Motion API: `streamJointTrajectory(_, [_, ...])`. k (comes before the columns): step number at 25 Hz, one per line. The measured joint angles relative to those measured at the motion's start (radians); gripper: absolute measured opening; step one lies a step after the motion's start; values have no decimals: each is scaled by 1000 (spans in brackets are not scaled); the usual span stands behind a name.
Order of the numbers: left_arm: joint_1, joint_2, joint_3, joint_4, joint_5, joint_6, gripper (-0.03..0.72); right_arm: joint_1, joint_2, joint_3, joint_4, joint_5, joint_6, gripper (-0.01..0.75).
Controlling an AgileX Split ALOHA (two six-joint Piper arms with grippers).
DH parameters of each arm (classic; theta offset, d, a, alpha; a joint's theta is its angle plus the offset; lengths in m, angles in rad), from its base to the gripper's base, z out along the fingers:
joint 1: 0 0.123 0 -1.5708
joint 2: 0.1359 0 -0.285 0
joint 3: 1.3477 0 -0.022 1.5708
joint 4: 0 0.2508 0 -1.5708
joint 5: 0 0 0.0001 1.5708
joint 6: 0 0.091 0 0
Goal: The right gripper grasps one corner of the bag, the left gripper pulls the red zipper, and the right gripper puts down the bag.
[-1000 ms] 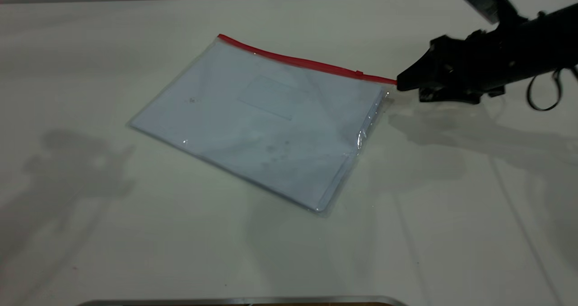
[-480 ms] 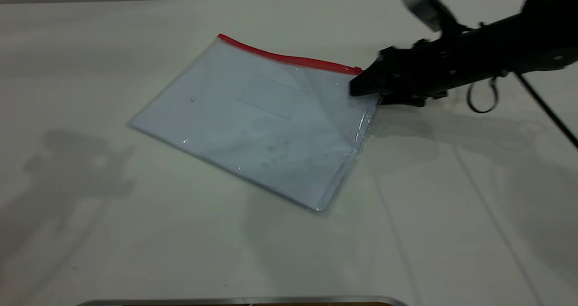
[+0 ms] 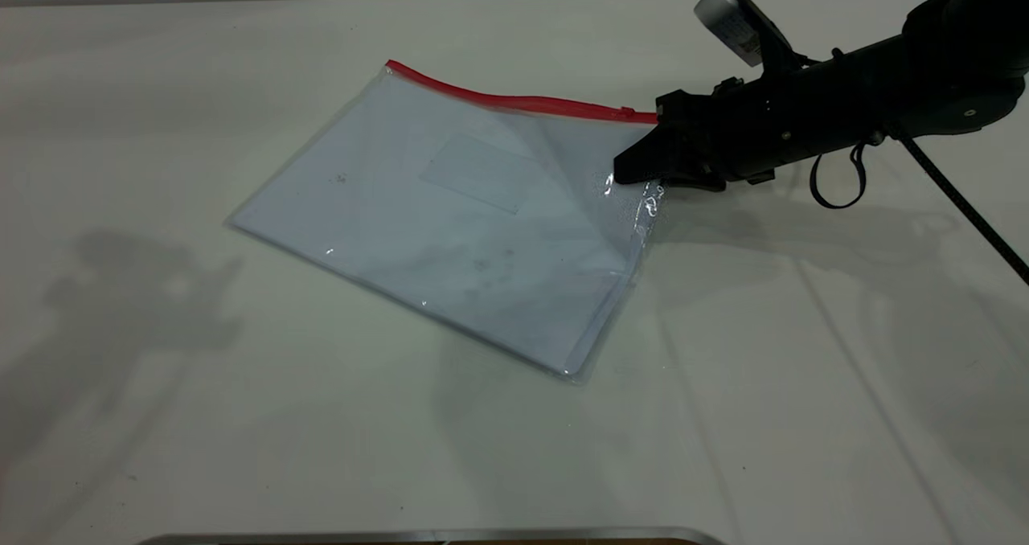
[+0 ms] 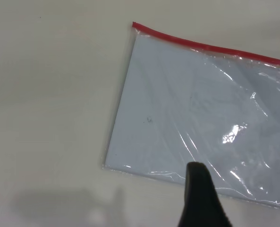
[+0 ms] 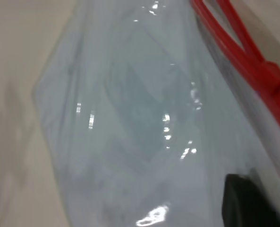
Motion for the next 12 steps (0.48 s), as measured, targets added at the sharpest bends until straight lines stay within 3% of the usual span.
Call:
streamJointTrajectory(8, [0,18,0,-3,-1,2,517,-2,-1,-1,-69,151,54,34])
streamJointTrajectory(12, [0,41,0,-3,-3,8,517,20,-28,-8,-335,199,153,34])
